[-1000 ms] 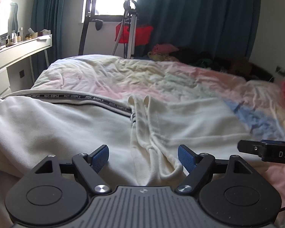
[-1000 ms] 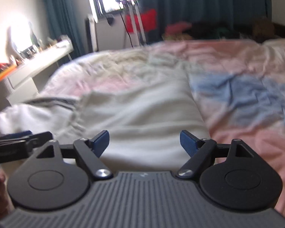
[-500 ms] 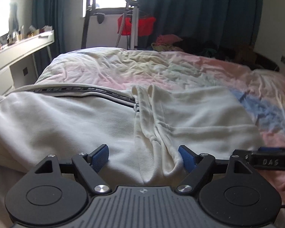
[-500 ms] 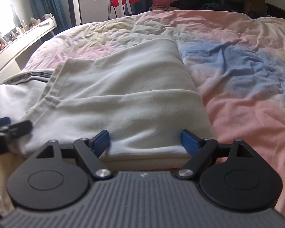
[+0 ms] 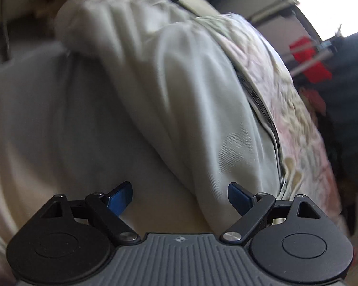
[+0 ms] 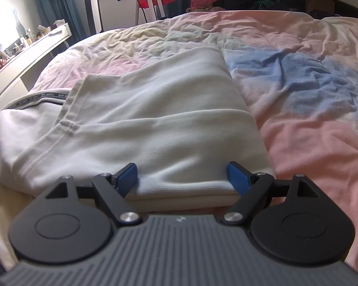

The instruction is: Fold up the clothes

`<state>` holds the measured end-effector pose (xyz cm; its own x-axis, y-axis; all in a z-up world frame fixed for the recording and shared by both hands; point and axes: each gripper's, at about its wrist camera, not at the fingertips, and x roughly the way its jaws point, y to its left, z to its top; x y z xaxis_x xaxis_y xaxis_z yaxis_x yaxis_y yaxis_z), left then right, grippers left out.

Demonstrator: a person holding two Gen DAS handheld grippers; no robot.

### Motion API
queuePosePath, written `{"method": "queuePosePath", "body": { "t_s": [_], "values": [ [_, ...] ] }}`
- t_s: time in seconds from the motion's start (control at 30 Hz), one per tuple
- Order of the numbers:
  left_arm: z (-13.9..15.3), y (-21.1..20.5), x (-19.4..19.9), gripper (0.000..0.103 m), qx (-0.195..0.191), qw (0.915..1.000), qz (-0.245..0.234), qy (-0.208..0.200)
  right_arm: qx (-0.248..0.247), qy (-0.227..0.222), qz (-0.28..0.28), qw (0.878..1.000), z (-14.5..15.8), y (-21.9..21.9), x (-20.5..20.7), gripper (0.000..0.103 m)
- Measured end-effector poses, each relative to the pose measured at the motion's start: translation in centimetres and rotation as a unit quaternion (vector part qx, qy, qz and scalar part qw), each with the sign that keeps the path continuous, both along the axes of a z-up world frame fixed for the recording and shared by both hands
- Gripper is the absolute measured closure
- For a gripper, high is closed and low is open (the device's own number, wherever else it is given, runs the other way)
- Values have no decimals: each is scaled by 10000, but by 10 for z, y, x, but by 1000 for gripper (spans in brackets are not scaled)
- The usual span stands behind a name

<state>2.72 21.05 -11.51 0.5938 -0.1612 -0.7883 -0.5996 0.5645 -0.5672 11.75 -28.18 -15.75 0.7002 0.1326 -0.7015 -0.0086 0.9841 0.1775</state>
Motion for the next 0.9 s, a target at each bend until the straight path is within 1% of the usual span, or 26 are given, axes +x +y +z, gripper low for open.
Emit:
{"method": "queuePosePath", "body": {
  "t_s": [0.07,0.13,0.23,0.33,0.43,0.5,0.57,0.6,0.63,0.7,0.77,0.8,0.83,0.87,0.9],
  "values": [
    [-7,14,5,14,-369,9986,376,-76,-21,-7,14,10000,0,1,0,18],
    [-11,26,10,14,-578,9958,676,-195,-8,-11,7,10000,0,1,-1,18],
    [-9,36,12,16,-594,9922,955,-531,6,-8,-3,10000,0,0,0,18],
    [0,40,8,28,-355,9895,1074,-904,-3,-8,-13,10000,1,1,1,18],
    [7,43,3,28,-407,9842,1067,-1352,-22,-12,-37,10000,0,4,2,18],
    [8,46,5,26,-505,9817,1020,-1525,-64,-24,-33,10000,0,5,2,18],
    [6,48,12,26,-485,9848,929,-1387,-93,-33,-30,9999,1,6,2,18],
    [2,50,16,28,-520,9863,911,-1277,-111,-38,-27,9999,1,6,2,18],
    [-2,52,19,34,-599,9872,917,-1162,-128,-43,-25,9999,1,6,2,18],
    [-11,57,21,40,-820,9857,993,-1086,-164,-54,-19,9998,1,7,3,18],
    [-15,63,21,57,-821,9847,1099,-1072,-205,-71,-17,9998,1,8,3,18],
    [-13,66,20,60,-722,9848,1117,-1113,-234,-83,-10,9997,1,9,3,18],
    [-10,66,18,69,-606,9849,1108,-1182,-273,-97,6,9996,1,10,3,18],
    [-5,65,17,81,-460,9851,1078,-1256,-312,-111,22,9995,1,11,3,18],
    [3,60,16,85,-173,9862,990,-1318,-343,-119,33,9993,0,12,4,18]
  ]
}}
